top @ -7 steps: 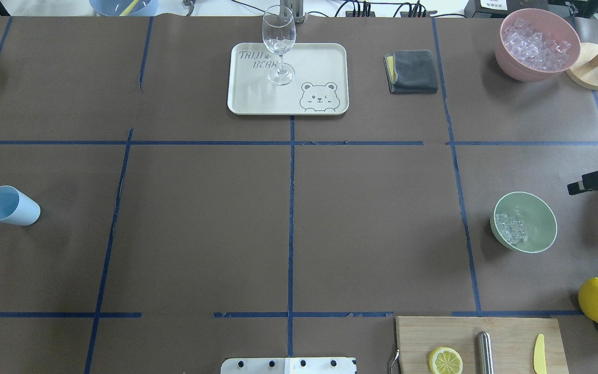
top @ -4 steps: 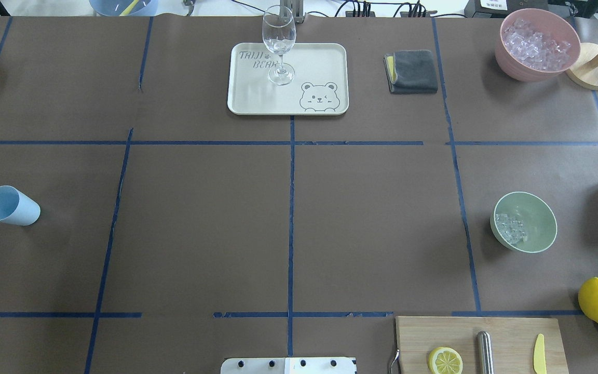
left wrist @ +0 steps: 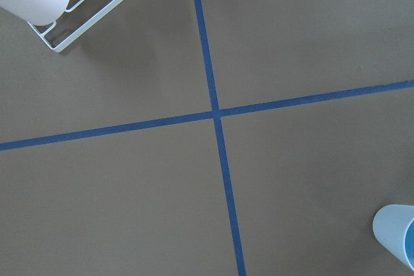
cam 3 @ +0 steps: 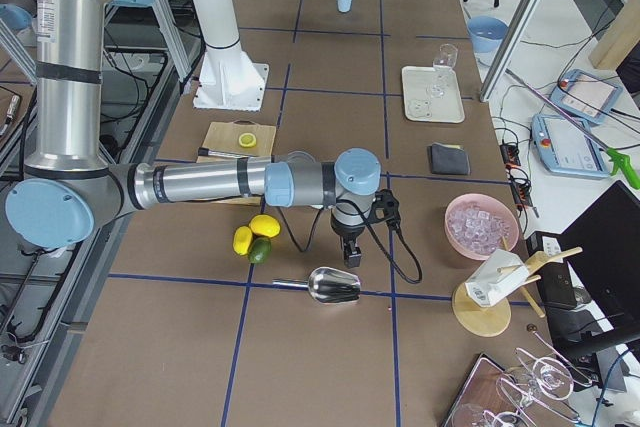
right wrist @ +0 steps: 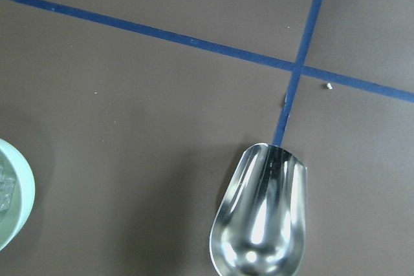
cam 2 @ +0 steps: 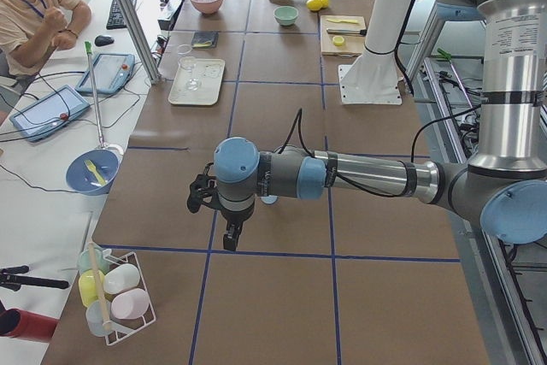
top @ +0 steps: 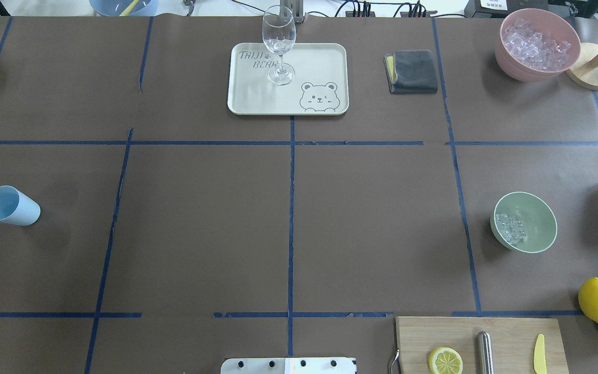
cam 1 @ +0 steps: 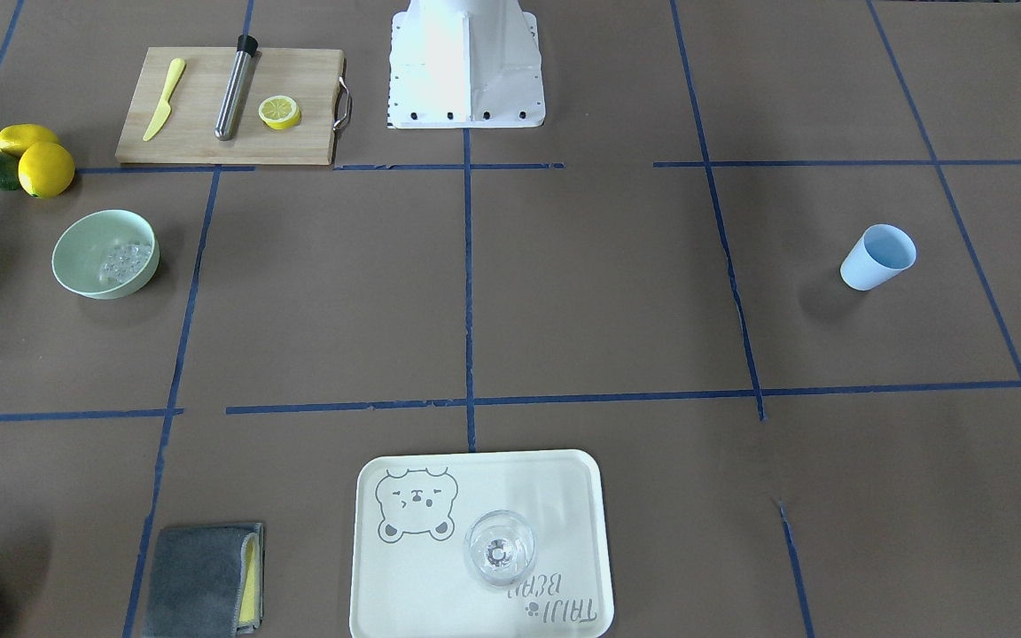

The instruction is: Pour ice into bowl

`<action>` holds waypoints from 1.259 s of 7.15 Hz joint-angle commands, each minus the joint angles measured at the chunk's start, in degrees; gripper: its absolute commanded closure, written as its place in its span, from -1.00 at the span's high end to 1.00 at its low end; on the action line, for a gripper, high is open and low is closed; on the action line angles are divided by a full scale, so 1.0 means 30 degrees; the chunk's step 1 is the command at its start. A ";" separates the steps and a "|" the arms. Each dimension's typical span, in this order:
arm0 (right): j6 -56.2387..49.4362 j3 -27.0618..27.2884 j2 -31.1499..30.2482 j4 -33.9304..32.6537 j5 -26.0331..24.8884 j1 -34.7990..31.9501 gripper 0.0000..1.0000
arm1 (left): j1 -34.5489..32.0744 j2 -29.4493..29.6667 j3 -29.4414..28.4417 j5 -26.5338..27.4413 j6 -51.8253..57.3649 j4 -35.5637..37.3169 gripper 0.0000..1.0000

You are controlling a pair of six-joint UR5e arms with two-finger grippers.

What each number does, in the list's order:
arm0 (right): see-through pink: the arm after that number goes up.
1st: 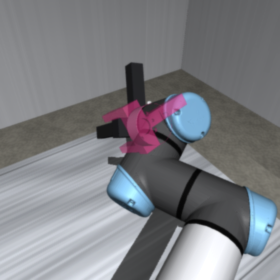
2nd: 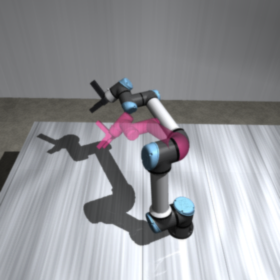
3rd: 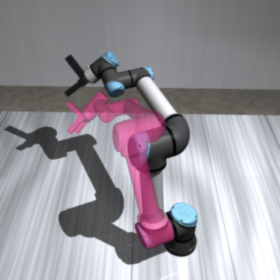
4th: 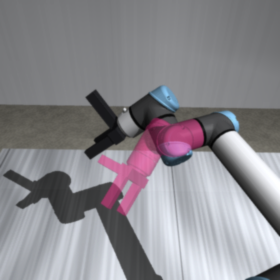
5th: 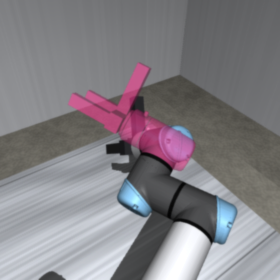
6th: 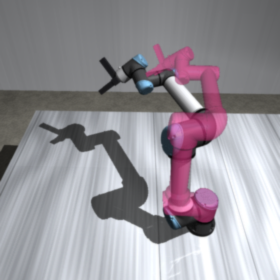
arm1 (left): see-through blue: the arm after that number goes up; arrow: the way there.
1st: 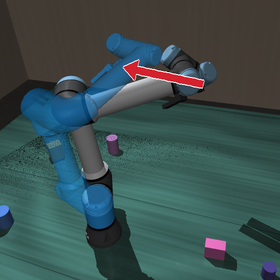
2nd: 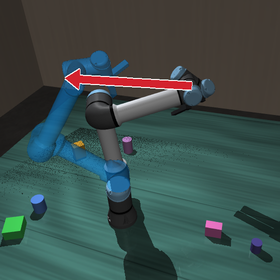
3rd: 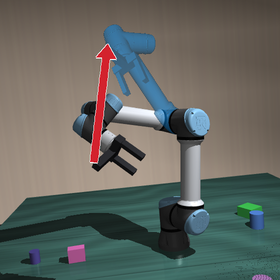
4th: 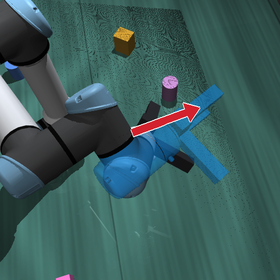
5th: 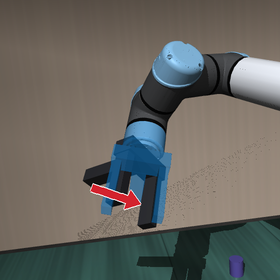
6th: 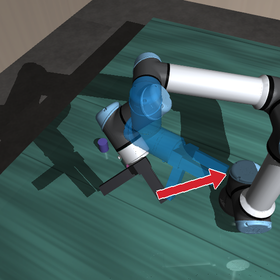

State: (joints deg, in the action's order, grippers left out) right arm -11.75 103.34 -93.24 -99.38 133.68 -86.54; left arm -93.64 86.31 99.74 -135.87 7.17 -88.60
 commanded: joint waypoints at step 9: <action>-0.2295 -0.0701 0.1287 -0.4726 -0.0324 -0.1095 1.00 | 0.1301 -0.0940 0.1241 -0.0151 0.0276 -0.0901 1.00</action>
State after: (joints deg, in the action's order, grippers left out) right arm -18.62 101.03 -89.11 -113.61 131.70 -89.84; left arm -89.68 82.99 103.62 -136.50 7.79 -90.28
